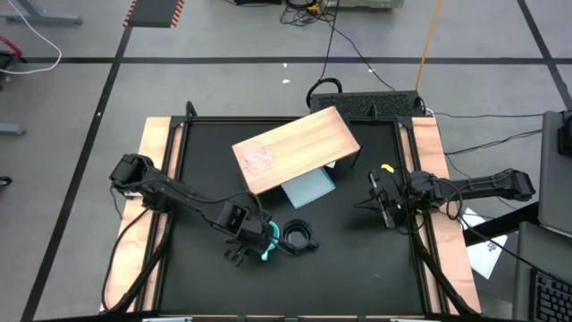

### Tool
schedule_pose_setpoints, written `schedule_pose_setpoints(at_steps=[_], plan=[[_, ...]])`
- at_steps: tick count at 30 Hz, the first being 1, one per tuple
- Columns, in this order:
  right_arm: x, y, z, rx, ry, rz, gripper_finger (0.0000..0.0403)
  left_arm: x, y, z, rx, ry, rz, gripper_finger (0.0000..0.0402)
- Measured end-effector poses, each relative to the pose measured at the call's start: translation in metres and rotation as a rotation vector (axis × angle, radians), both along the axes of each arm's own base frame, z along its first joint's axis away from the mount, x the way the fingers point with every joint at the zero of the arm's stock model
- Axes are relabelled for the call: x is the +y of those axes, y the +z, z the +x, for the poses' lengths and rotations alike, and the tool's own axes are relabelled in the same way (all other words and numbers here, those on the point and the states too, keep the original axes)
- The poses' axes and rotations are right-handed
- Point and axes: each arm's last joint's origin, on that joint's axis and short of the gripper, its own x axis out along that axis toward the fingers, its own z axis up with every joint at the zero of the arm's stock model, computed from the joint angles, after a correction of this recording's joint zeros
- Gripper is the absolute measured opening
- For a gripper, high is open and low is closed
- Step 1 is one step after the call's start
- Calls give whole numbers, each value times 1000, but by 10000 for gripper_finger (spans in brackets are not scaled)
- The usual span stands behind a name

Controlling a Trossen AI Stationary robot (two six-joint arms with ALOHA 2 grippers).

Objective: Stack small to large cups/mugs on shelf
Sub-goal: Put the blue mug on the shelf

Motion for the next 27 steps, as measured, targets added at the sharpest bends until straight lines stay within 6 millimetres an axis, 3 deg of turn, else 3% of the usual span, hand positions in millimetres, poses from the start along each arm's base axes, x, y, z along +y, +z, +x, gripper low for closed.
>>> schedule_pose_setpoints(at_steps=[9, 20, 27], plan=[[0, 0, 0, 0, 1, 0, 0, 0, 1, 1, -17, -8, -3, 12], [0, 0, 0, -1, 0, 0, 0, 1, 5, -1, -23, -26, -3, 5], [0, 0, 0, -1, 0, 0, 0, 5, 38, -12, -143, -29, -36, 4]])
